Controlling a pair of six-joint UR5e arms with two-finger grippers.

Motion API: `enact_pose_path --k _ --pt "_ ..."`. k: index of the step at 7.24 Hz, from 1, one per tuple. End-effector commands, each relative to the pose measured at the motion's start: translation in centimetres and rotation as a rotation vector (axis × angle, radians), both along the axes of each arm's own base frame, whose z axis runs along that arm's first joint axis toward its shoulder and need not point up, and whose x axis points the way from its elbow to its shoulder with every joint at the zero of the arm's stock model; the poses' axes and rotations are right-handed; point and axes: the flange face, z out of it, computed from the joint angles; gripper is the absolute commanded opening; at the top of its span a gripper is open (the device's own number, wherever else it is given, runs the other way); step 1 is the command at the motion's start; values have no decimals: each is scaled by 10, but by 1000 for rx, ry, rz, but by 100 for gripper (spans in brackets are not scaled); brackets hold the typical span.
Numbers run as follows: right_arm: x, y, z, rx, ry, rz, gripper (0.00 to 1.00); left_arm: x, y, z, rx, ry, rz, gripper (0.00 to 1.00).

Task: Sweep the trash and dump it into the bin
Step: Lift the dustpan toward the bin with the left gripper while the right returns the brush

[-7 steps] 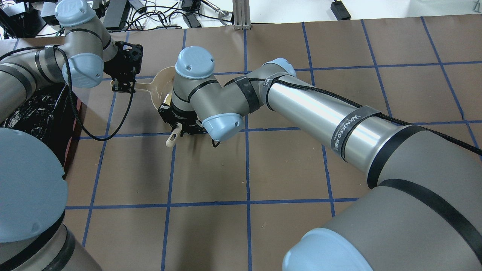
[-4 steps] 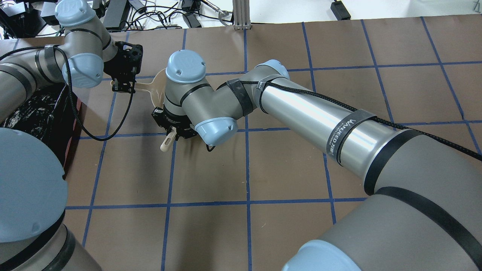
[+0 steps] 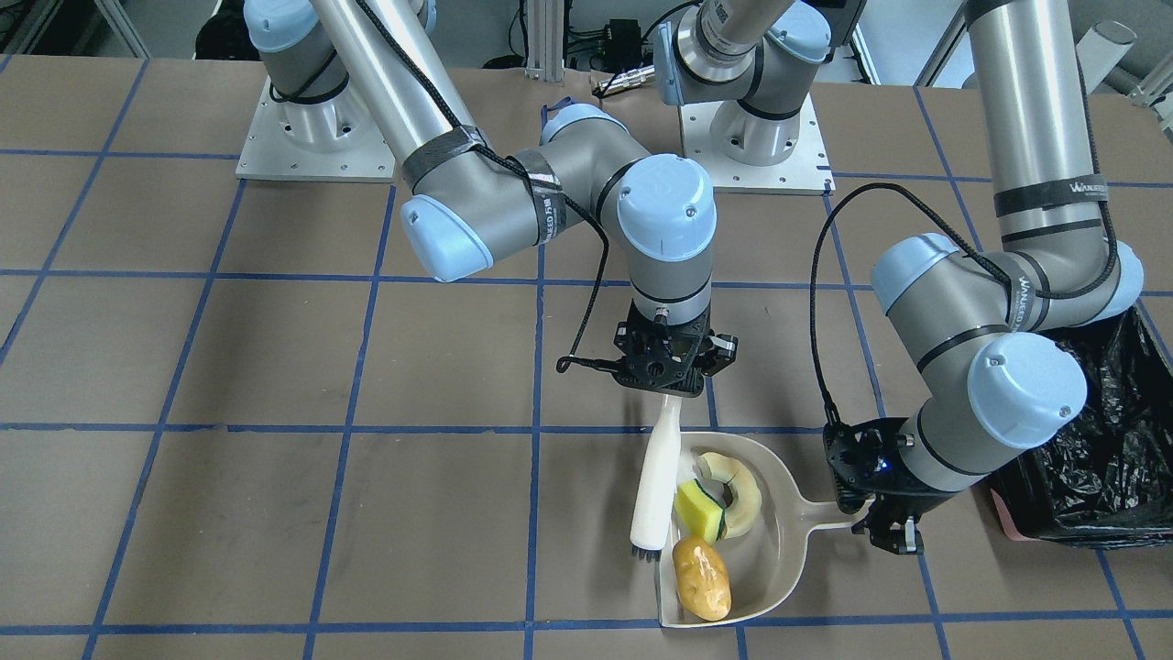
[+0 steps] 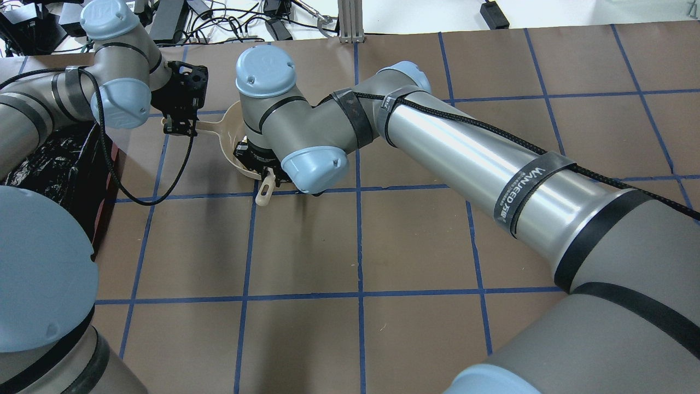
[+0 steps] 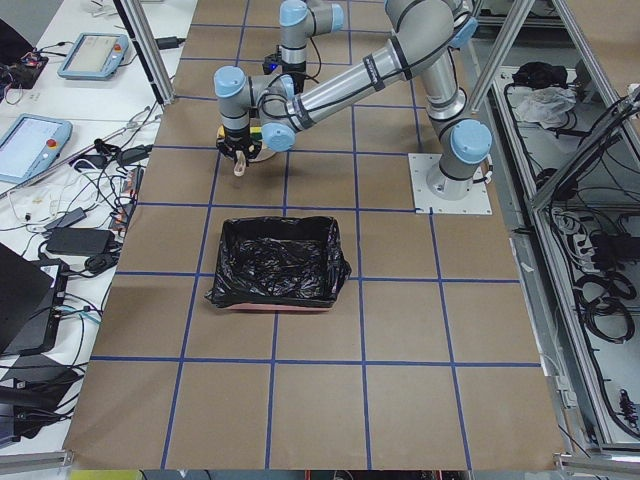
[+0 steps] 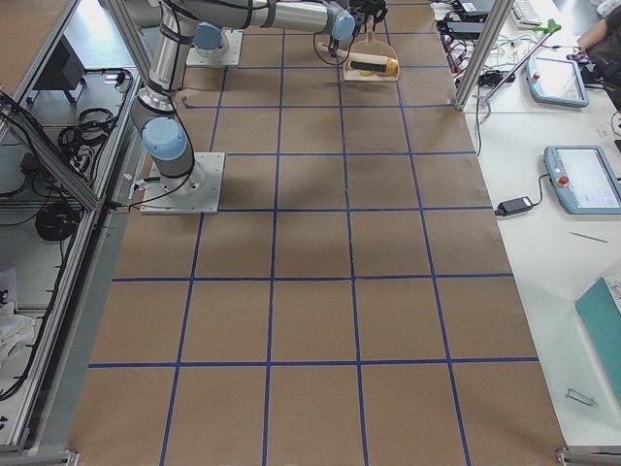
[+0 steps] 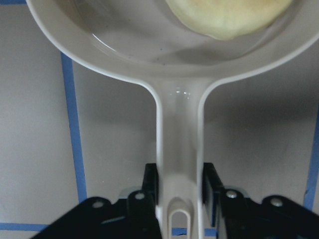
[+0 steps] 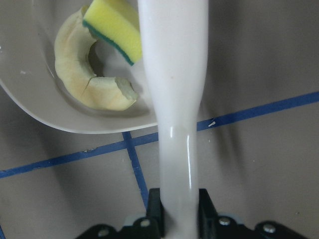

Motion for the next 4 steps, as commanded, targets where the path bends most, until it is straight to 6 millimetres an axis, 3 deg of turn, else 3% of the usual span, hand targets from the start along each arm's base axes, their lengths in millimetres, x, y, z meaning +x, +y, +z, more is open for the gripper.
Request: enact_pose_path --k 1,2,4 --pt "-7 -2 8 -20 32 40 1 1 1 0 -1 10 -6 8" --pt "-19 -5 20 -22 41 71 1 2 1 0 -4 25 -5 8" --pt "-92 -33 61 -11 94 129 1 7 1 -1 -6 48 1 8"
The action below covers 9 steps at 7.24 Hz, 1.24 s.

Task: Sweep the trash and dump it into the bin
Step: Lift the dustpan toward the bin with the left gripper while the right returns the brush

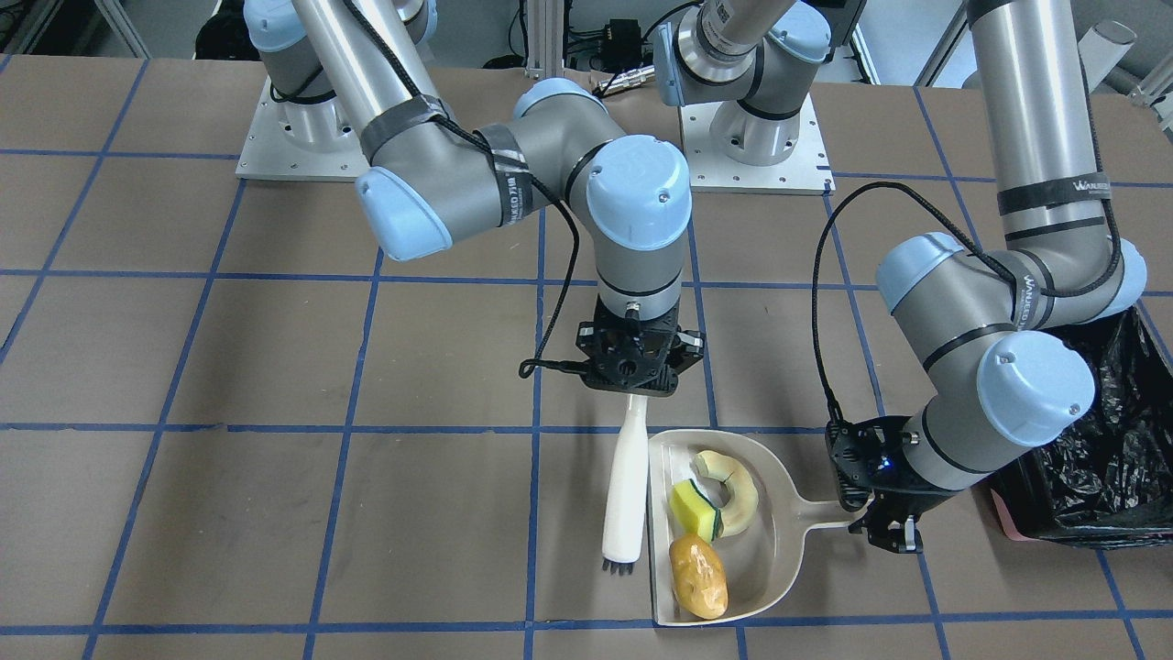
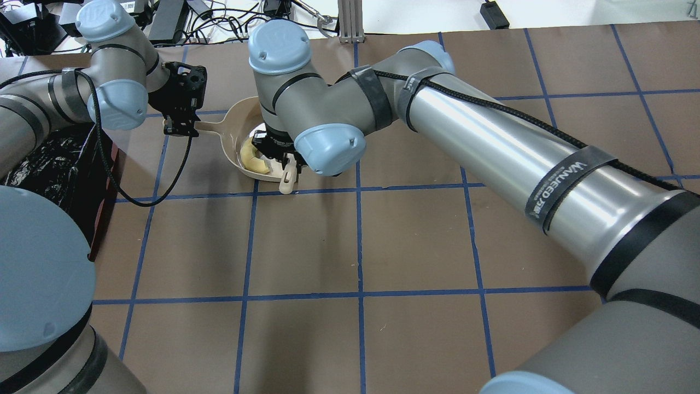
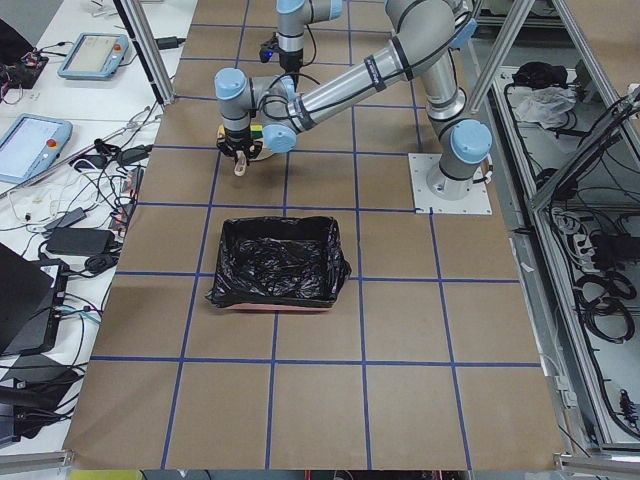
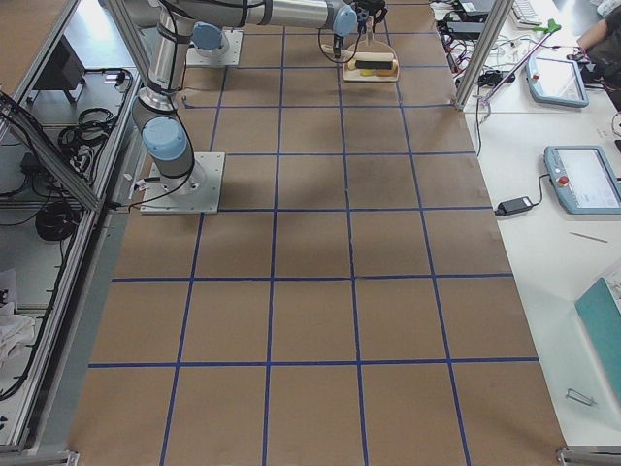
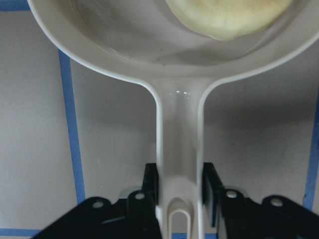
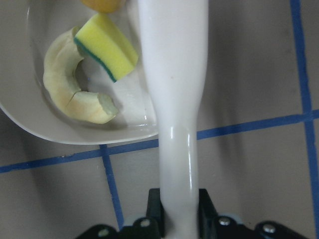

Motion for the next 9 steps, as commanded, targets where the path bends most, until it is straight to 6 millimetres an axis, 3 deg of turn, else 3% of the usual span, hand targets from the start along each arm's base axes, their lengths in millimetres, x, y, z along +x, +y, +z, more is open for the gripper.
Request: enact_pose_path --k 1,3,5,7,8,9 --pt "-84 -26 42 30 33 71 1 2 0 2 -10 32 3 7" --pt "-158 -43 63 61 52 126 0 4 3 15 -23 77 18 0" --pt "-241 -61 80 67 90 187 0 25 11 25 4 195 67 0" --pt "-298 -71 81 80 108 184 0 45 24 63 8 331 132 0" --pt "-339 -78 80 81 107 201 0 57 35 89 23 345 156 0" --pt "-384 -82 71 87 97 215 0 81 47 111 41 356 191 0"
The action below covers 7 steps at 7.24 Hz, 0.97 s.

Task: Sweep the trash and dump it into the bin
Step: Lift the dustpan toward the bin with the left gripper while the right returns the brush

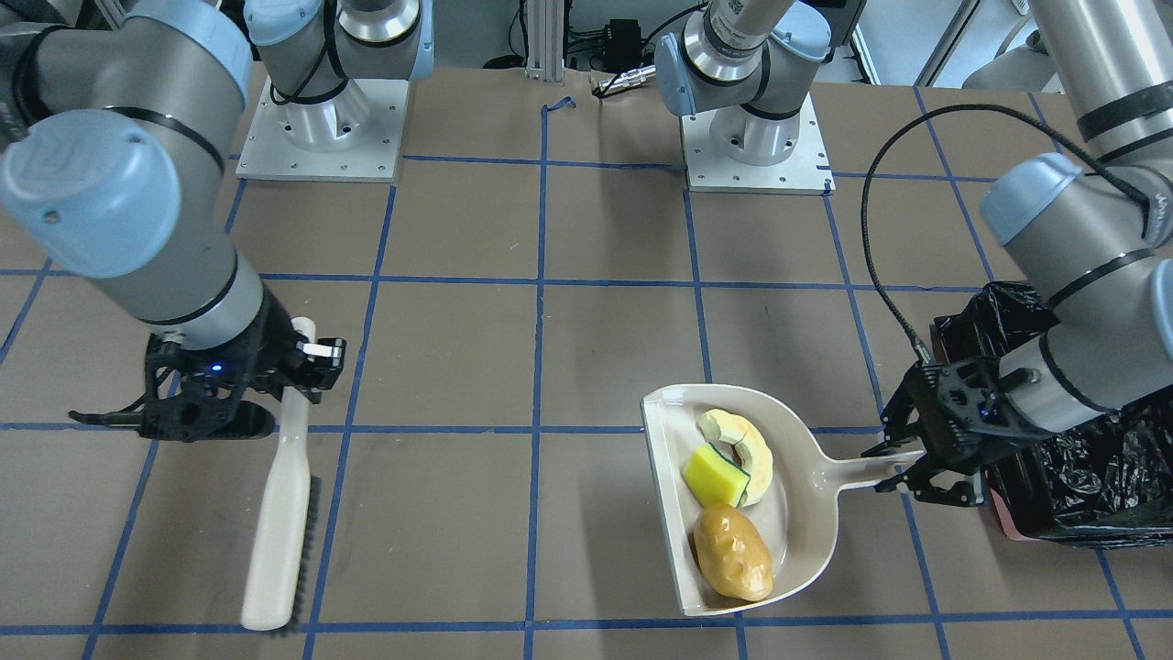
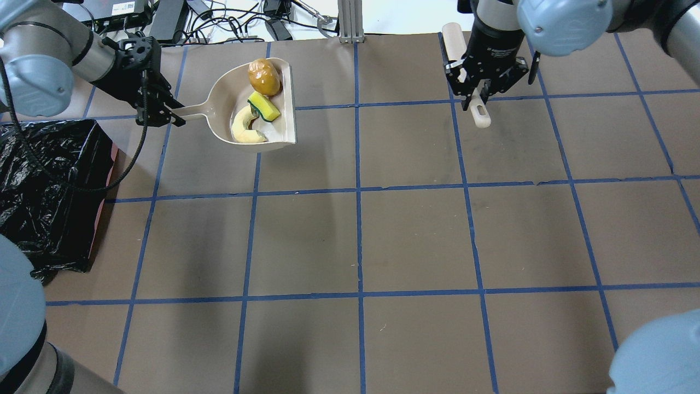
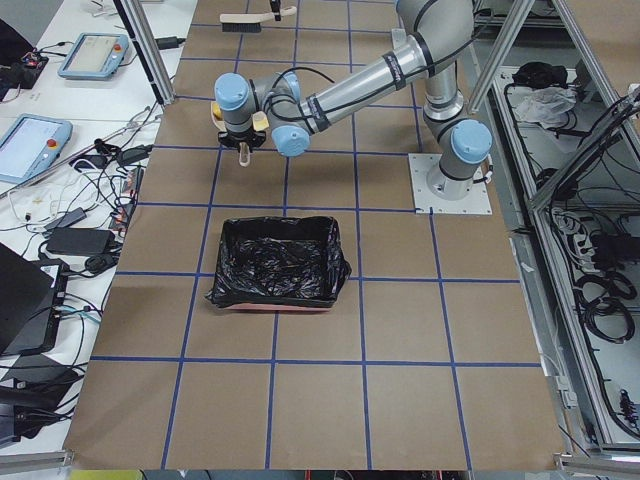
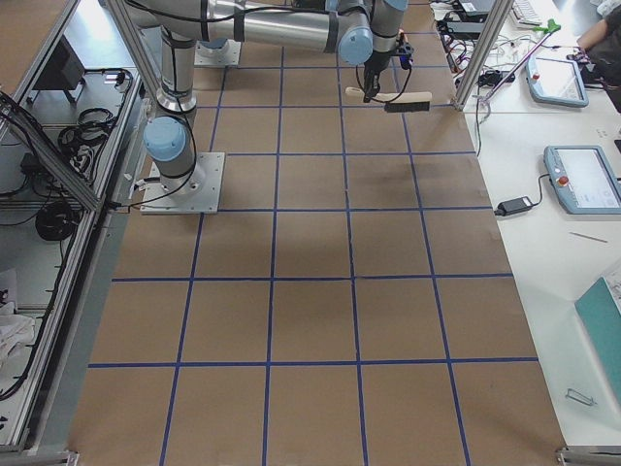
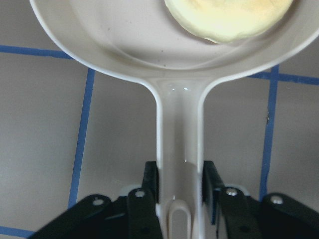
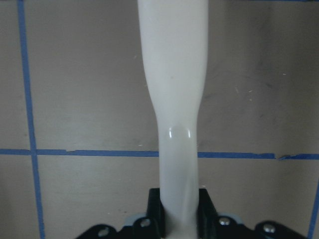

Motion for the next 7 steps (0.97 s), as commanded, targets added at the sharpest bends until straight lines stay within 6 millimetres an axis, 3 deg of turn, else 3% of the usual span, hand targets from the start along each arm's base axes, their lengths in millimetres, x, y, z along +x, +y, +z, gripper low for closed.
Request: enact_pose_path --k 1,2,4,5,6,7 --pt "-98 -5 -21 27 -19 -16 0 56 32 47 45 37 36 0" --pt "-130 -7 -30 3 -19 -18 0 99 47 54 50 49 38 0" --pt "-168 0 -52 -3 -11 -91 0 183 78 68 52 6 58 0" --pt "-195 8 -75 9 -23 -126 0 228 95 71 76 10 83 0" --pt "-206 14 -91 -6 -11 -128 0 272 111 79 70 -36 88 0" --pt "-204 19 -102 -1 -16 -99 0 304 127 96 68 -82 111 0"
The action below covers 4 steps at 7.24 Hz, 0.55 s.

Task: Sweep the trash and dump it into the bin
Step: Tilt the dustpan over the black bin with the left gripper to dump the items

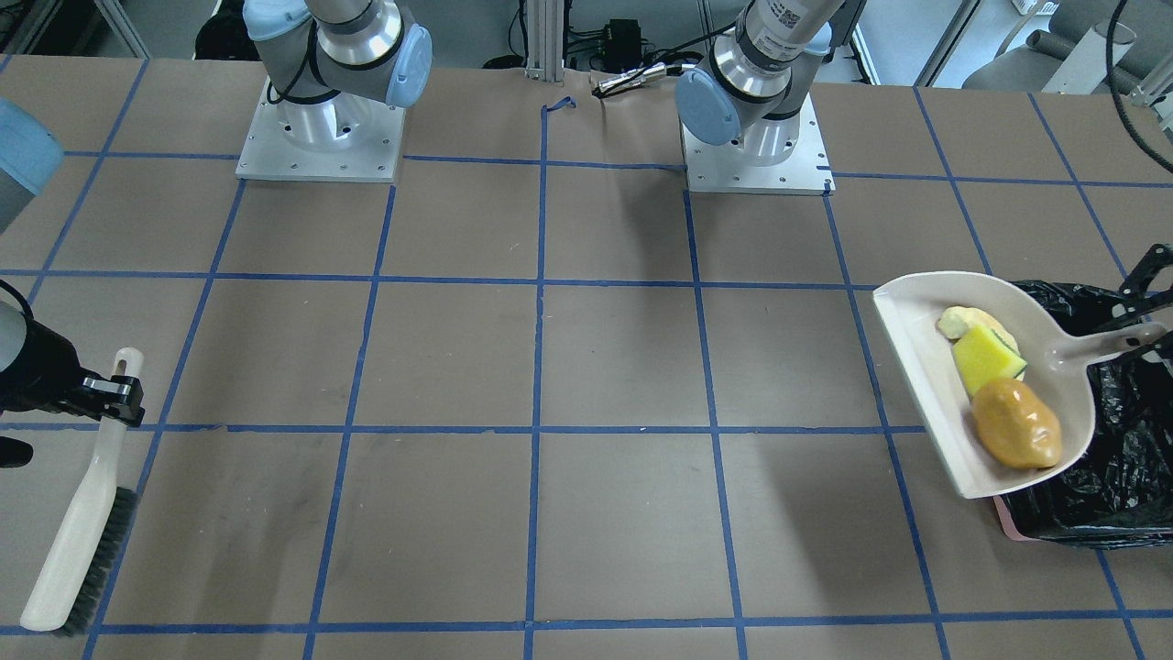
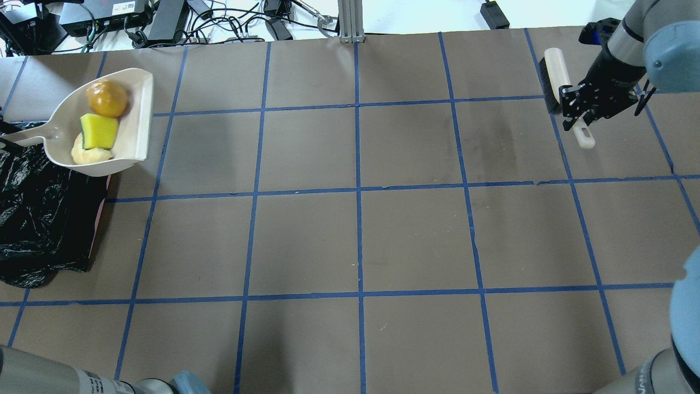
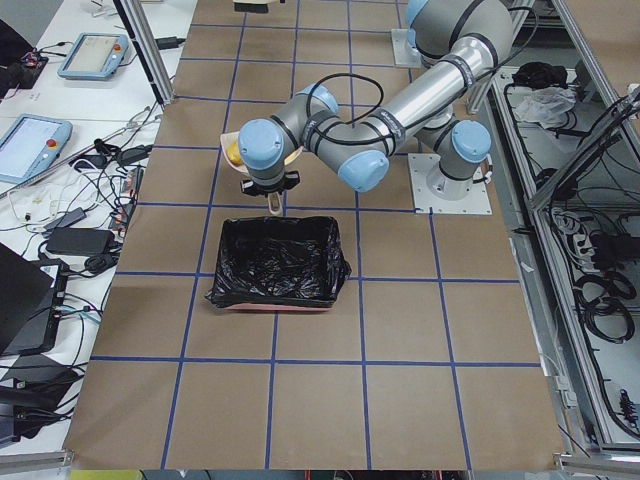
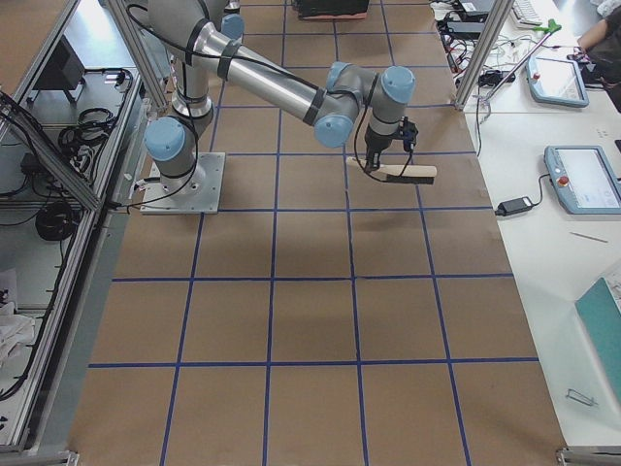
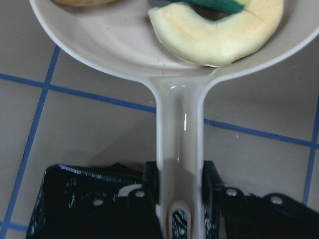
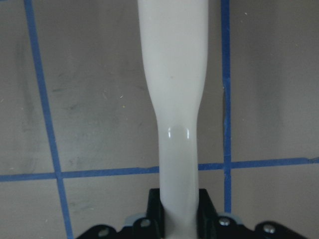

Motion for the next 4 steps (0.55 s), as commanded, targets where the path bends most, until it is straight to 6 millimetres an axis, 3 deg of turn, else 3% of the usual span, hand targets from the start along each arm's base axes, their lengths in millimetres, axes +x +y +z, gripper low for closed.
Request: enact_pose_path --k 1,3,4 --pt "-5 10 -25 13 -11 68 0 77 38 28 3 -112 -1 0" --pt "-6 11 -37 28 -25 79 0 122 49 21 -28 -181 -51 0" --pt "-22 11 -45 33 -32 76 0 141 56 18 1 -244 -43 0"
